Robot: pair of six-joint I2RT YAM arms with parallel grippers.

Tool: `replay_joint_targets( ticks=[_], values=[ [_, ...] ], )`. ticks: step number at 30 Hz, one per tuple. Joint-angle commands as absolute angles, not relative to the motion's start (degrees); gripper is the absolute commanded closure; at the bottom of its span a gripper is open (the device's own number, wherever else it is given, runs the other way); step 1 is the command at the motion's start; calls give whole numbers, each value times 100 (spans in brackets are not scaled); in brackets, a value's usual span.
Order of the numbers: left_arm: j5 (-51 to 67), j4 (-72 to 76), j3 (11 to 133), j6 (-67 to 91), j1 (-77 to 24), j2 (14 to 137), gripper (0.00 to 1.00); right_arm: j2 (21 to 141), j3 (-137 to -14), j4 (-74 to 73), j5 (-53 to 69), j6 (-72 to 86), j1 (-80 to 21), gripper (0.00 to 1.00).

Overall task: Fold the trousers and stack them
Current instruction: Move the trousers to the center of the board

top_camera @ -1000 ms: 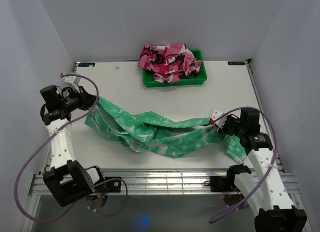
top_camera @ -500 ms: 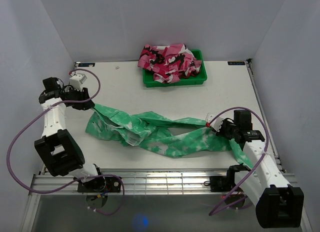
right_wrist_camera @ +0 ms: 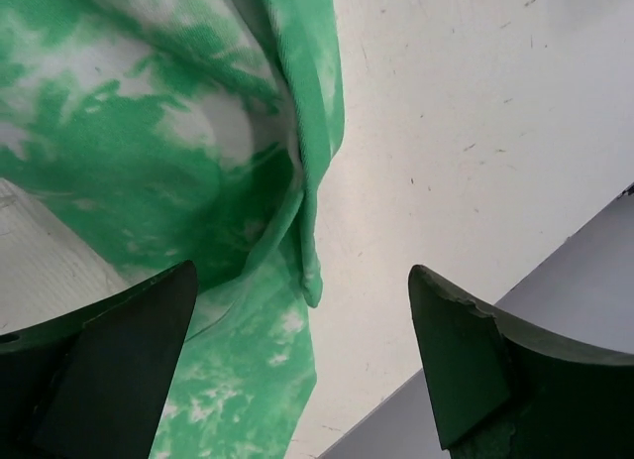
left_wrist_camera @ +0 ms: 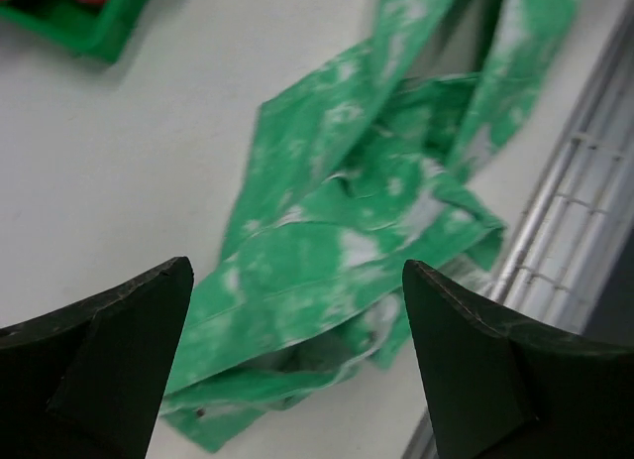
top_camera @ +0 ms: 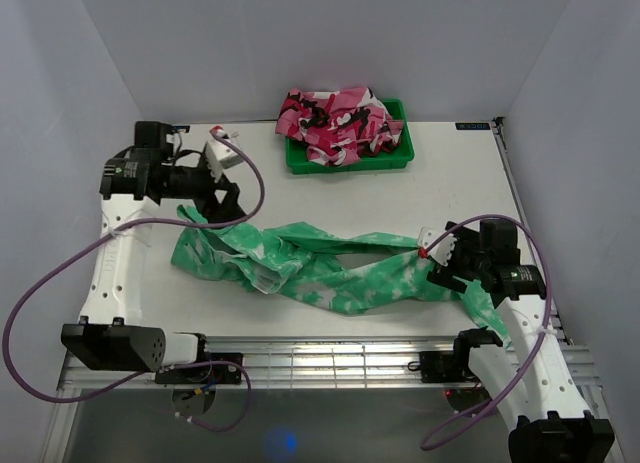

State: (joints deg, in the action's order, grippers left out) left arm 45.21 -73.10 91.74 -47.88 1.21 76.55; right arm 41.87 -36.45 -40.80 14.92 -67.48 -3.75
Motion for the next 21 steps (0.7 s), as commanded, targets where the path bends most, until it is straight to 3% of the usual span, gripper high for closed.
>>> replay_joint_targets(
  ticks=[1, 8, 11, 15, 21],
  values=[
    [4386, -7481, 8974, -3641, -850, 7427, 2, 4148, -4121, -4771, 1845, -6847, -352, 8],
    [2594, -6398, 7973, -2364, -3618, 7540, 2, 4772, -4491, -5098, 2206, -6161, -352, 1],
    [2023, -6530, 7972, -2522, -3892, 7804, 2, 4843, -4465, -5063, 2197, -6047, -360, 0],
    [1329, -6531, 7735, -2479, -4534, 7919, 5, 5105, -4298, -4870, 1926, -5915, -360, 7],
    [97, -6100, 6979, -2330, -4658, 8138, 22, 5361, -4096, -4588, 1495, -5740, -352, 9]
  ],
)
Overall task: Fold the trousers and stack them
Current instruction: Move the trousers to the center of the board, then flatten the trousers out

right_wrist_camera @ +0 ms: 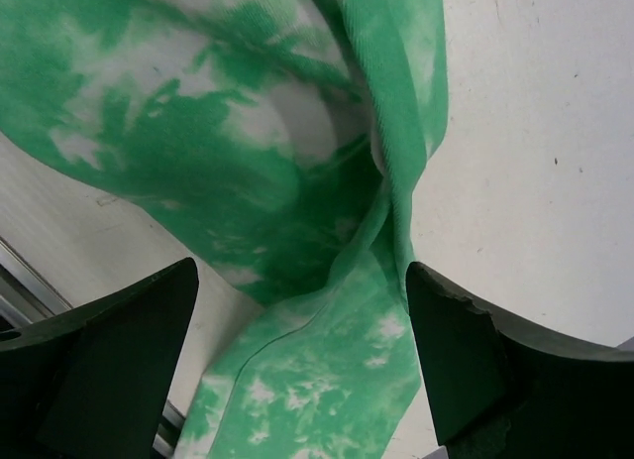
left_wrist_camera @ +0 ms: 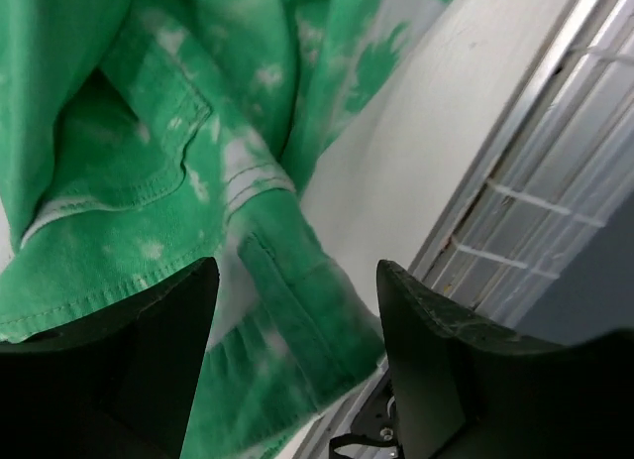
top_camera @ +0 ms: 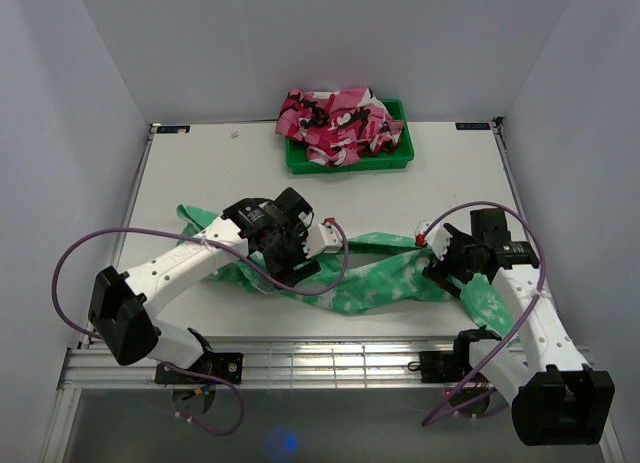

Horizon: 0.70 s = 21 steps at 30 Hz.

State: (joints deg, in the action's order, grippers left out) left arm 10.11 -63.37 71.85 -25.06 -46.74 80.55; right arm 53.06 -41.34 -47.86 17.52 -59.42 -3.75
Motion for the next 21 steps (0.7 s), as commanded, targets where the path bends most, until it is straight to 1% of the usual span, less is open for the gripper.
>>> replay_joint_targets(
  ticks=[1, 2, 3, 5, 6, 8, 9, 10, 13, 16, 18, 21],
  values=[
    [79, -6082, 6883, -2286, -4650, 8156, 25, 5379, -4087, -4544, 1433, -5713, -360, 10],
    [-25, -6021, 6838, -2268, -4649, 8148, 30, 5405, -4035, -4492, 1346, -5652, -352, 10],
    [-322, -5968, 6812, -2250, -4649, 8078, 42, 5423, -4008, -4430, 1136, -5625, -352, 12],
    [-657, -5889, 6820, -2241, -4641, 7981, 55, 5466, -3859, -4193, 750, -5564, -352, 15],
    [-711, -5889, 6873, -2241, -4615, 7902, 68, 5493, -3815, -4114, 617, -5529, -360, 19],
    [-712, -5958, 7065, -2198, -4405, 7849, 82, 5563, -3736, -3982, 336, -5415, -360, 24],
    [-625, -6002, 7136, -2180, -4334, 7823, 94, 5572, -3709, -3955, 247, -5362, -352, 26],
    [-615, -6020, 7189, -2145, -4246, 7761, 100, 5572, -3700, -3929, 176, -5300, -352, 26],
    [-624, -5968, 7312, -2127, -3956, 7603, 100, 5572, -3534, -3867, -245, -5142, -360, 27],
    [-493, -5906, 7479, -2092, -3447, 7585, 100, 5467, -3245, -3815, -571, -5054, -352, 30],
    [-361, -5854, 7645, -2083, -2937, 7629, 100, 5344, -3077, -3753, -816, -5027, -352, 31],
    [-45, -5783, 7804, -2066, -2418, 7612, 100, 5186, -2804, -3735, -967, -5054, -334, 37]
  ],
)
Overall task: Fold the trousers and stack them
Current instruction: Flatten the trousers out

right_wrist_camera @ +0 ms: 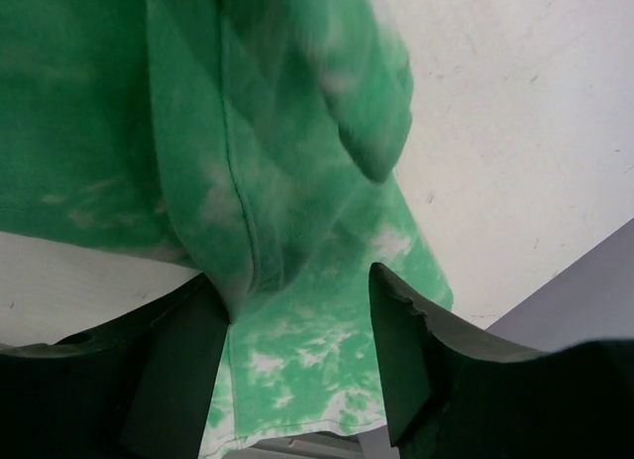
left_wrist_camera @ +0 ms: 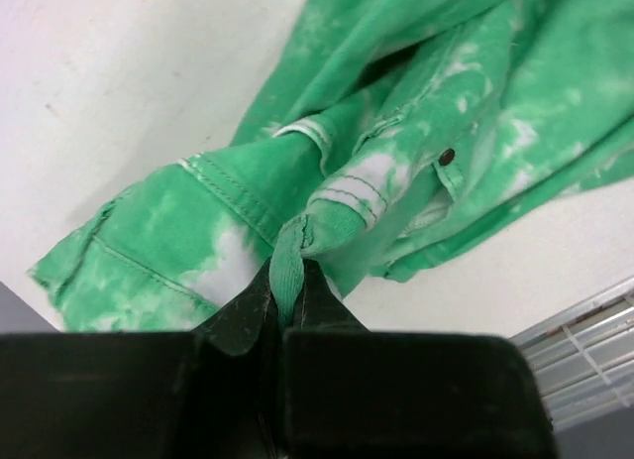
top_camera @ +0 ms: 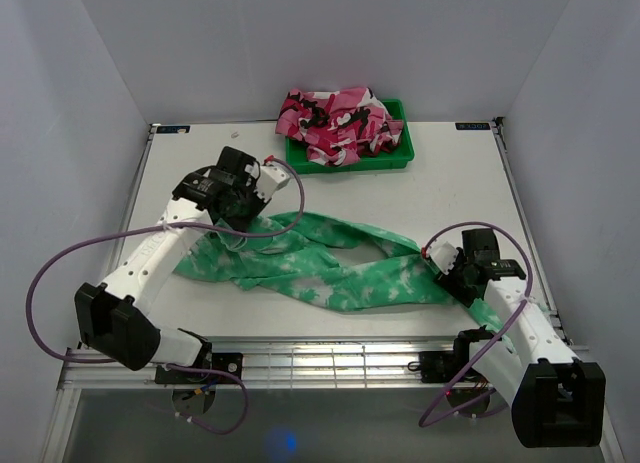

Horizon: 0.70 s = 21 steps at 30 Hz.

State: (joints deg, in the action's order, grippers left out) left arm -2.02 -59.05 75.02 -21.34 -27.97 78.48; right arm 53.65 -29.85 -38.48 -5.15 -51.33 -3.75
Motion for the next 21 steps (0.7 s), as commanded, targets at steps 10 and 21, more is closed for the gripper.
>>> replay_joint_targets(
  ticks=[10, 21],
  values=[
    [527, -5625, 8349, -1960, -1084, 7374, 100, 5019, -2513, -3516, -1028, -5414, -211, 92],
    [975, -5098, 8499, -2417, 298, 6882, 100, 4535, -3864, -3551, -414, -6090, 595, 92]
  ],
)
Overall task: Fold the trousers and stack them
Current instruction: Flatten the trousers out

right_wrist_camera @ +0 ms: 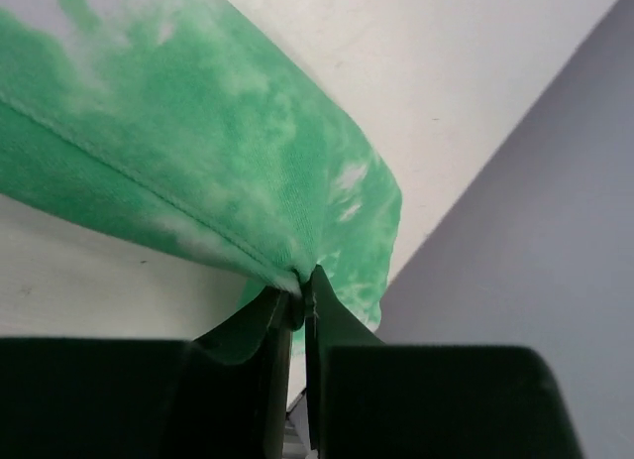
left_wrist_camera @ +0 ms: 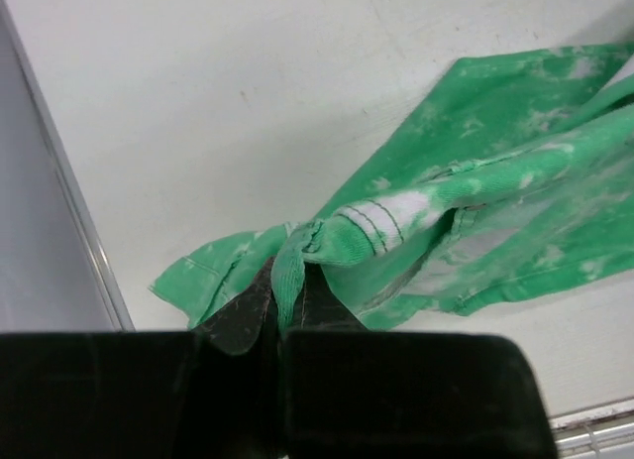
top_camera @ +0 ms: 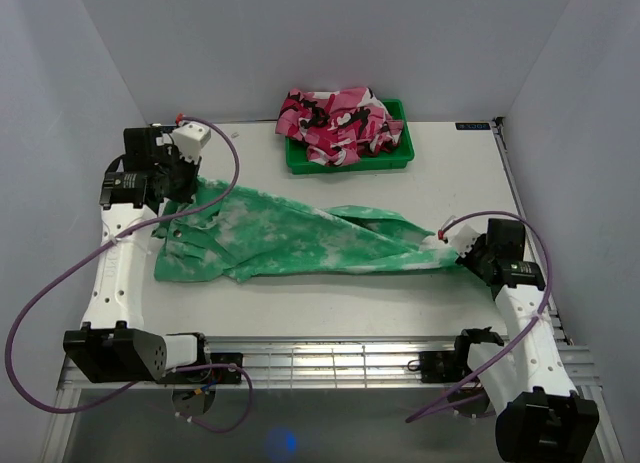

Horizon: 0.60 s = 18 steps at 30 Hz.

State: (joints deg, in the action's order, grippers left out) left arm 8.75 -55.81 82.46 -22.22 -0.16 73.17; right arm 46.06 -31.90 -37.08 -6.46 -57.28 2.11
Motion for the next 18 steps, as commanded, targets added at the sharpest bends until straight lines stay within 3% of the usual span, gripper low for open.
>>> replay_joint_targets(
  ticks=[1, 7, 11, 18],
  values=[
    [984, -5011, 8534, -2417, 516, 6830, 100, 4561, -4032, -3542, -335, -6117, 754, 92],
    [1476, -4448, 9043, -1996, 1536, 6592, 100, 5044, -5105, -3533, 746, -6284, 1976, 92],
    [1529, -4386, 9272, -1837, 1643, 6513, 100, 5089, -5414, -3542, 1159, -6713, 2346, 92],
    [1925, -5264, 9238, -2118, 1696, 6530, 100, 4598, -4653, -4349, 1477, -8336, 2672, 92]
  ],
)
